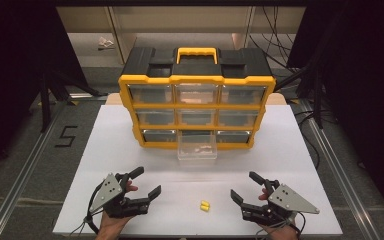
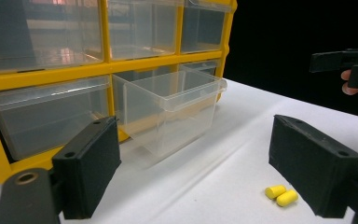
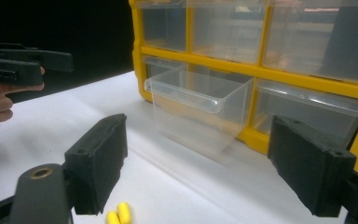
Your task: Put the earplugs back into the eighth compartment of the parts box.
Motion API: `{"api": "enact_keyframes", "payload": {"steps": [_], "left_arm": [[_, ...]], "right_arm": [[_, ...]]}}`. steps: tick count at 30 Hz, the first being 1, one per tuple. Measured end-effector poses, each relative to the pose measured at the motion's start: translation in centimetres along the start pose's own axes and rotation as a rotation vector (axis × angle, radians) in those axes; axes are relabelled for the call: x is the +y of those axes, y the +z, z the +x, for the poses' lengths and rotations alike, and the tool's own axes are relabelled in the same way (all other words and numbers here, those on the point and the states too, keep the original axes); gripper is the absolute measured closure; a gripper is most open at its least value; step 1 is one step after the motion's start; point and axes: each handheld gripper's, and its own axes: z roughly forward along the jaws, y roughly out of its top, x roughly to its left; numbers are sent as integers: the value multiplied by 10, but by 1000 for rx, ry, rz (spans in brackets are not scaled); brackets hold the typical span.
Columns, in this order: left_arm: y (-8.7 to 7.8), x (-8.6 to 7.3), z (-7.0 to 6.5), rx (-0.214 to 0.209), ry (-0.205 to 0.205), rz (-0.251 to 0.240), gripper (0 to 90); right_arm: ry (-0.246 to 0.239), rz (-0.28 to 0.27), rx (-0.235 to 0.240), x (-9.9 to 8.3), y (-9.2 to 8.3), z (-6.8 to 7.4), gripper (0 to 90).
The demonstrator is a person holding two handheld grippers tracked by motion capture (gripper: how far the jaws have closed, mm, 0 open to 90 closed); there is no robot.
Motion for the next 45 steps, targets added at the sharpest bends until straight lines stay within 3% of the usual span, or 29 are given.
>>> {"api": "enact_keyframes", "payload": {"steps": [15,23,33,45], "left_arm": [[0,0,0,4,1,-4,162],[-1,0,0,5,-3,-7,163],[0,0,1,2,-14,-4,162],[0,-2,3,6,-16,2,162]], "right_arm": [[-3,-2,1,1,0,-1,217],[-28,58,49,0,6,3,223],[-52,181,92,3,20,6,231],[-148,369,168,21,50,11,245]]}}
